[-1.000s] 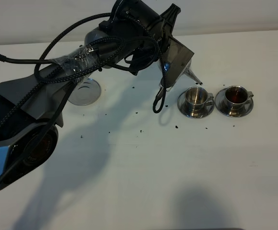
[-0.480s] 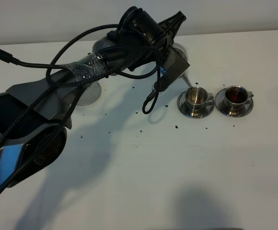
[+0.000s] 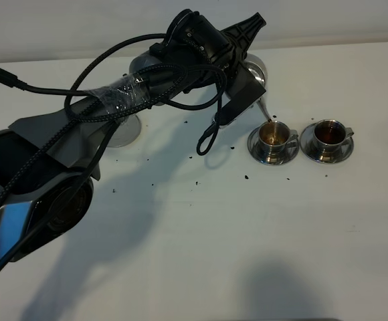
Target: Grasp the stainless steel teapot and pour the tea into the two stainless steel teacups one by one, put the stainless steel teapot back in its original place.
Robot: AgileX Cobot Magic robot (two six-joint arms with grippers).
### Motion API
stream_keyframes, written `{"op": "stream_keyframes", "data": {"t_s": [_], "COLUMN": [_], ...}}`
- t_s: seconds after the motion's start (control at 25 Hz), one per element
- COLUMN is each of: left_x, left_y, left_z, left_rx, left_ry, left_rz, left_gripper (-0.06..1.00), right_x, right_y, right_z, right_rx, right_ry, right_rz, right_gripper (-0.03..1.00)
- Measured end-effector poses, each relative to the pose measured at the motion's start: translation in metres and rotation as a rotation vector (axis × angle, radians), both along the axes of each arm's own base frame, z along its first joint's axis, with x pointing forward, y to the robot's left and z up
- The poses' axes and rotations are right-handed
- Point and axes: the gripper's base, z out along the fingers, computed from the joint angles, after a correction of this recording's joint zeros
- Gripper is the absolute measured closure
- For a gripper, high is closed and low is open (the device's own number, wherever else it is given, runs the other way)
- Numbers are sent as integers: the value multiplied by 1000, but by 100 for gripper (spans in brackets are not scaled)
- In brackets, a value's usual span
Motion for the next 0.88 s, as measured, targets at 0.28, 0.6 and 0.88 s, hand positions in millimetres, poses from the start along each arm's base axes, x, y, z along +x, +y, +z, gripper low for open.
{"op": "stream_keyframes", "data": {"t_s": [0.28, 0.6, 0.88], "left_x": [0, 1, 1], "left_y": [-7, -9, -10], "left_z": [3, 6, 6], "left_rx": [-10, 5, 48], "left_ry": [-49, -89, -100], "left_rz": [-60, -116, -161], "left_gripper": [72, 72, 72], "right_x": [0, 0, 0], "right_y": [0, 0, 0], "right_z": [0, 0, 0], "right_rx": [-1, 0, 0], "right_ry": [0, 0, 0], "right_rz": [1, 0, 0], "right_gripper": [67, 67, 67]}}
